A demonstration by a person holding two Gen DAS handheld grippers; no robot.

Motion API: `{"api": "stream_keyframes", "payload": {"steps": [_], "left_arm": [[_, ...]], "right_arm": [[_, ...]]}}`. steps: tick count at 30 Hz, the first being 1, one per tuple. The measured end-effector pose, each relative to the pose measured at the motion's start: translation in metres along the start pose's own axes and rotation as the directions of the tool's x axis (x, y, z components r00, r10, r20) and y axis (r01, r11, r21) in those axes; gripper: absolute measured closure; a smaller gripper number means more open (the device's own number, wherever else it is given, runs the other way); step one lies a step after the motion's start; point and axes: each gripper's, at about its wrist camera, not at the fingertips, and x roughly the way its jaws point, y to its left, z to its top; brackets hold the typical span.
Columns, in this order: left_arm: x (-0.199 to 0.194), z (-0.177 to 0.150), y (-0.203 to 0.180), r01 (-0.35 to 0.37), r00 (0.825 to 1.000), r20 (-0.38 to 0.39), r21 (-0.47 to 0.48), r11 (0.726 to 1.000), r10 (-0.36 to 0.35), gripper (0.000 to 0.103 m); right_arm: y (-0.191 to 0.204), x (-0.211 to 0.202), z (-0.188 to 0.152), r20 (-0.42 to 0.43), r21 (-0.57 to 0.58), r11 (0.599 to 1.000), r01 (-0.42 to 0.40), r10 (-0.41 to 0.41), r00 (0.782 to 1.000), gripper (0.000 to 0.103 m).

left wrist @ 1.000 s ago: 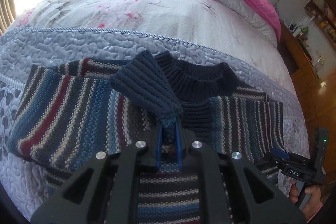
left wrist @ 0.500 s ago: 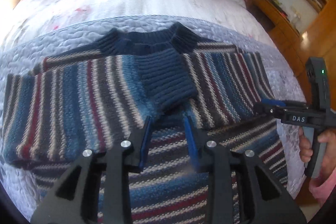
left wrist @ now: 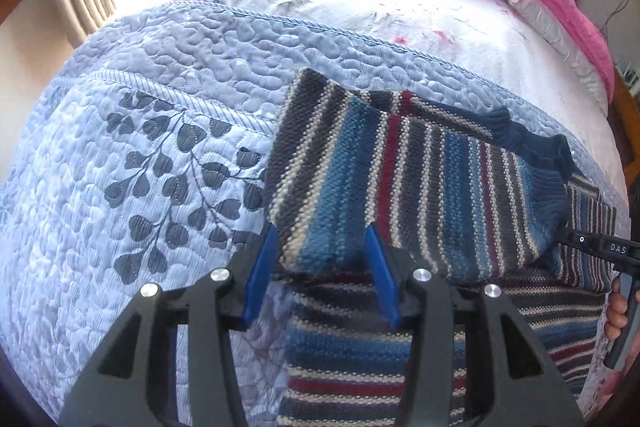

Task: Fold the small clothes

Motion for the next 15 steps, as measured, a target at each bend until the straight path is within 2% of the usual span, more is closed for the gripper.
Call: {"api": "stream_keyframes", "payload": {"steps": [6,9,11,13,14,15], "left_arm": [[0.003,-0.001,0.016,-0.030,1.000,-0.001,-0.027,0.999,0.030,0.054],[0.007,0.002,0.008,-0.037,0.999,-0.001,-0.008,0.999,0.037,0.054],[0.010,0.004,-0.002,-0.043,0.999,0.002,0.012,0.999,0.043,0.054],[0.011,0.005,-0.009,-0.023,1.000,0.000,0.009,1.000,0.023,0.054],[0.011,0.006,-0.013,-0.018,1.000,0.003,0.009,1.000,0.018,0.054],[0.010,0.006,-0.017,-0.018,1.000,0.007,0.013,1.000,0.017,0.052]], "right_arm": [[-0.004,-0.055,-0.007,0.152,-0.006,1.000,-0.010,0.011,0.988,0.103],[-0.021,-0.088,-0.010,0.215,0.020,0.999,0.041,-0.045,0.976,0.103],[-0.033,-0.092,-0.009,0.197,0.043,0.998,0.051,-0.059,0.979,0.103],[-0.040,-0.084,-0.008,0.141,0.049,0.997,0.055,-0.061,0.988,0.097],[-0.037,-0.076,-0.008,0.118,0.043,0.998,0.052,-0.057,0.991,0.092],[-0.034,-0.068,-0.006,0.103,0.035,0.998,0.043,-0.047,0.994,0.083]]}}
